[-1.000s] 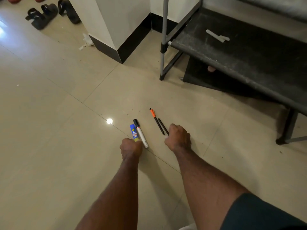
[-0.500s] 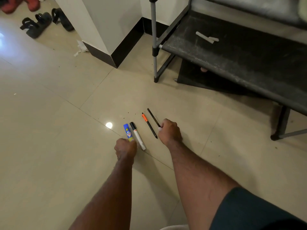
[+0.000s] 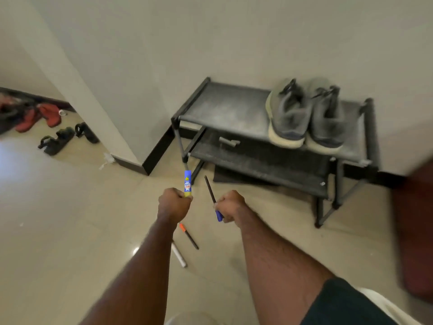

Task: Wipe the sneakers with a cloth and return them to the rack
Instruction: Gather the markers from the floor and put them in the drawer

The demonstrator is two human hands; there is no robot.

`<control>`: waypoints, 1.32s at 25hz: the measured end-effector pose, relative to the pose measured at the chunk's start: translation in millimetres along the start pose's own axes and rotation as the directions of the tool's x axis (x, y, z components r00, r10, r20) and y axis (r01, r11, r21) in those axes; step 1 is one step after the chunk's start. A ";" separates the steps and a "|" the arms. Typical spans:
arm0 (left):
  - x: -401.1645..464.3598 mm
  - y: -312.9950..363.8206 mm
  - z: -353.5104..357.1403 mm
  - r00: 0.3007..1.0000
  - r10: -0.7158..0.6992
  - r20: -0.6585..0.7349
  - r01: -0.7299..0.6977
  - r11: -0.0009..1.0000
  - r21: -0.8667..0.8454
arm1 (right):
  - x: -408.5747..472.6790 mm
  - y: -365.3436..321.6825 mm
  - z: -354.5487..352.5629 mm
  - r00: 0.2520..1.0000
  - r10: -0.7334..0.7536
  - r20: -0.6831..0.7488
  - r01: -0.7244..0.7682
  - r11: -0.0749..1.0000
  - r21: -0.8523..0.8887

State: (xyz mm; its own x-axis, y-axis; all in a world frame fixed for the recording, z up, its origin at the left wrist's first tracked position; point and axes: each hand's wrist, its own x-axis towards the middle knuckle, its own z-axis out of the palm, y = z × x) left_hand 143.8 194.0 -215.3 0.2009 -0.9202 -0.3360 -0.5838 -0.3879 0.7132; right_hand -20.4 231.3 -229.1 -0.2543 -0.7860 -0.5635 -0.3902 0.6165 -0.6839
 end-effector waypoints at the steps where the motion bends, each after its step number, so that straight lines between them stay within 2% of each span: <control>1: -15.2 24.4 -4.6 0.999 0.046 0.005 -0.046 0.999 -0.022 | -15.6 -7.7 -27.4 1.000 -0.006 0.015 0.005 0.999 0.041; 5: -101.9 116.0 -15.5 0.956 0.286 0.071 -0.284 0.958 -0.038 | -111.2 -18.7 -144.1 0.991 -0.120 -0.062 0.131 0.963 0.238; 9: -210.1 189.8 9.6 0.882 0.437 0.177 -0.442 0.897 -0.017 | -225.8 26.5 -246.8 0.968 -0.167 -0.188 0.218 0.930 0.296; 11: -267.5 219.4 37.9 0.821 0.504 0.269 -0.521 0.853 -0.010 | -277.1 64.6 -294.4 0.962 -0.143 -0.234 0.214 0.925 0.315; 14: -371.6 257.1 95.0 0.689 0.591 0.419 -0.629 0.775 -0.058 | -359.6 141.4 -365.4 0.943 -0.067 -0.327 0.184 0.922 0.342; 17: -468.8 260.7 164.9 0.555 0.610 0.566 -0.682 0.723 -0.110 | -430.3 238.2 -420.9 0.917 0.086 -0.390 0.055 0.941 0.335; 19: -511.6 249.2 202.4 0.509 0.583 0.633 -0.691 0.715 -0.103 | -464.1 291.4 -446.1 0.894 0.184 -0.409 -0.087 0.966 0.244; 21: -550.8 231.4 244.4 0.437 0.549 0.712 -0.731 0.678 -0.073 | -503.1 343.2 -463.8 0.835 0.277 -0.475 -0.256 0.960 0.110; 23: -579.9 211.1 278.0 0.378 0.506 0.776 -0.774 0.632 -0.035 | -526.1 391.5 -470.9 0.761 0.394 -0.516 -0.425 0.903 0.062; 25: -597.5 195.7 306.1 0.361 0.458 0.812 -0.808 0.588 0.028 | -524.3 433.1 -470.1 0.699 0.487 -0.524 -0.508 0.853 0.114; 29: -605.8 182.2 344.9 0.383 0.452 0.806 -0.881 0.440 0.172 | -483.5 471.9 -462.2 0.626 0.533 -0.570 -0.495 0.836 0.238; 33: -604.8 171.9 379.6 0.389 0.406 0.827 -0.917 0.251 0.309 | -445.5 488.8 -454.5 0.664 0.558 -0.498 -0.536 0.819 0.205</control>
State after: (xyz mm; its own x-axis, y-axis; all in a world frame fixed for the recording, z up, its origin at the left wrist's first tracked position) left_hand -376.6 704.0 -123.0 -0.8091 -0.4719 -0.3503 -0.5737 0.7633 0.2969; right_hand -500.1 862.0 -101.7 -0.8273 -0.2002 -0.5249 -0.0022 0.9355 -0.3533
